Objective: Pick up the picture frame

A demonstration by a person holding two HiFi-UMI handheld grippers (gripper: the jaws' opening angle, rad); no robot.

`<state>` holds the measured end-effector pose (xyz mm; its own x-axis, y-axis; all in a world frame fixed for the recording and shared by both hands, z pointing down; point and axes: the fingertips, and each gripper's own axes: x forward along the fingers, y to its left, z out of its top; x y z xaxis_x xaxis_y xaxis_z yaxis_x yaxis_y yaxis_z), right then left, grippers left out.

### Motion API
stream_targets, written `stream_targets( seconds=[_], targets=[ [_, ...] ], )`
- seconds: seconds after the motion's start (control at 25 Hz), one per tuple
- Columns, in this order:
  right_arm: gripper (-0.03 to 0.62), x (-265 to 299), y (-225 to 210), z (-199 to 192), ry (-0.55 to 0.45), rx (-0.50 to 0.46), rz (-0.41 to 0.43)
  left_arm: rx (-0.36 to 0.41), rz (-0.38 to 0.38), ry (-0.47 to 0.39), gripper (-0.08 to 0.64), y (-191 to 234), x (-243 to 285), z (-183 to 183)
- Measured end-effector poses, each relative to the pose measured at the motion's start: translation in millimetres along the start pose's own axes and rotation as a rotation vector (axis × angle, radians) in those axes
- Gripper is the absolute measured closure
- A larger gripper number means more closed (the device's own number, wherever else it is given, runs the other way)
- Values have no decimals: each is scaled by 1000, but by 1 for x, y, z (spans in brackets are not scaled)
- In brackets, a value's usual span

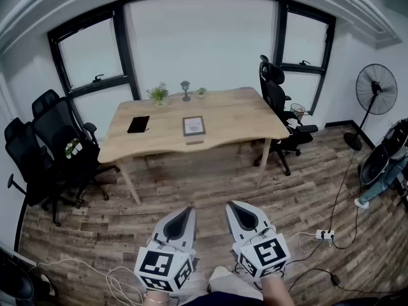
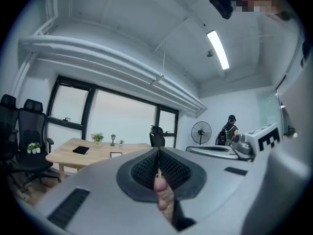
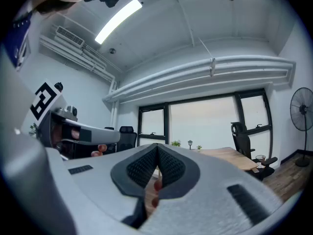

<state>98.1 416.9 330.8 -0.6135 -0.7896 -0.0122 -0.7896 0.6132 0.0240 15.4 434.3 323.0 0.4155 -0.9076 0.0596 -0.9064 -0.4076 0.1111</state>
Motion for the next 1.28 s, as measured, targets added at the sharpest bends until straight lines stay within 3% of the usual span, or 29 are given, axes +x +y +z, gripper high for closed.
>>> stream_targets(
  seconds=[0.36, 0.76, 1.28],
  targets=[
    [592, 17, -35, -7, 15, 6, 12, 21, -3, 9, 555, -3, 46, -3],
    [592, 50, -76, -14, 31, -8, 39, -20, 28, 3, 555, 9, 94, -2],
    [592, 79, -117, -33, 47, 44, 91, -15, 70, 26, 555, 8, 140, -8]
  ],
)
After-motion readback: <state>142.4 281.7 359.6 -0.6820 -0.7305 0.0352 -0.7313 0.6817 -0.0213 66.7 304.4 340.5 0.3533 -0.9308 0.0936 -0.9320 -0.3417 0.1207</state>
